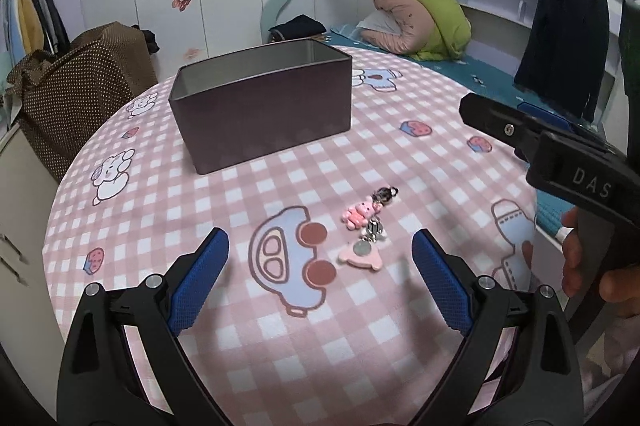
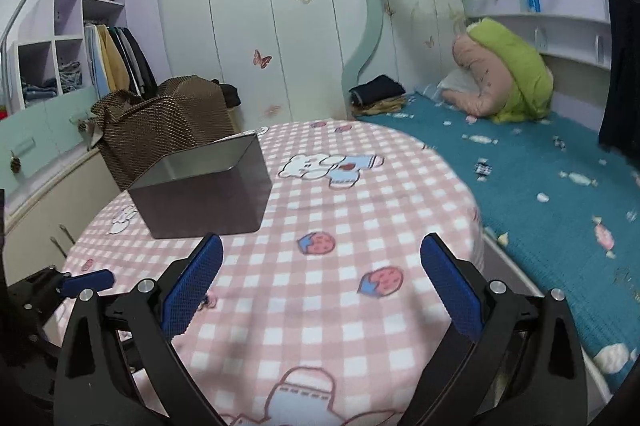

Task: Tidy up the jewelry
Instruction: 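Grasp the pink heart charm with the left tool while the right tool grasps the pink bear keychain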

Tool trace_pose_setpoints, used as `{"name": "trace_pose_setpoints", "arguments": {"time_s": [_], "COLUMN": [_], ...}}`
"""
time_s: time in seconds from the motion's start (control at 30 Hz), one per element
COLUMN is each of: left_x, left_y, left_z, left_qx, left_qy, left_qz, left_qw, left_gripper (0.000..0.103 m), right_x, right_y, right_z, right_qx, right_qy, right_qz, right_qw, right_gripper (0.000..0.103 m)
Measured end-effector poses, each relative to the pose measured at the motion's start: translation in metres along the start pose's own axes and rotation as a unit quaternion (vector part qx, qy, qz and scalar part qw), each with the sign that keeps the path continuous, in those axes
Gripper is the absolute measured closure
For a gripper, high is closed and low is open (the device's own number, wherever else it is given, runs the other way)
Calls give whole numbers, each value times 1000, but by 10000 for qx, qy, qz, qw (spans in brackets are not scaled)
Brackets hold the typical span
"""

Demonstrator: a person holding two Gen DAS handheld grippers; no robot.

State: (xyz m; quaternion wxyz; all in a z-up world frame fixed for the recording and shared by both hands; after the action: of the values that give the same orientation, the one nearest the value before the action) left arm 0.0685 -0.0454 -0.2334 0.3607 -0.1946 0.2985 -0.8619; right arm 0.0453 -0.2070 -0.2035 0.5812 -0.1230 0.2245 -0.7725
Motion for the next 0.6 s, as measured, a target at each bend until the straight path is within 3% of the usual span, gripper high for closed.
{"name": "trace_pose_setpoints", "arguments": {"time_s": [0.07,0.2,0.23,0.37,0.6], "left_x": [2,3,5,10,4], "left_y": [2,8,9,8,4], "left_z": [-2,-4,-4,-4,-2], "left_qx": [-51,-148,-163,-150,-24], "left_qy": [72,-10,14,159,-80], "left_qz": [30,-72,-122,-88,-104], "left_qw": [10000,9999,9998,9997,9999], "left_gripper": [42,67,78,80,80], "right_x": [-3,-8,-8,-9,-17], "right_y": [0,-1,-1,-1,2], "right_z": [-2,-6,-8,-10,-12], "right_qx": [-2,-25,-44,-52,-219], "right_qy": [-118,-191,-197,-209,-399], "right_qz": [21,123,145,208,338], "right_qw": [9999,9997,9997,9996,9984], "right_gripper": [8,8,8,7,8]}}
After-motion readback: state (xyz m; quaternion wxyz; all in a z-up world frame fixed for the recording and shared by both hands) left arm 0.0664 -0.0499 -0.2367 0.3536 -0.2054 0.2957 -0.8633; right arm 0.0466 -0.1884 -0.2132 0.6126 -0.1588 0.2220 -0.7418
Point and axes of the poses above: each gripper's, at about its wrist camera, not at the fingertips, and y roughly the way its jaws point, x to its right, z to its top, the point moved 2 cm from there along y, roughly the way its jaws point, and after that the axes turned 15 degrees about -z, right-handed, at the moved point
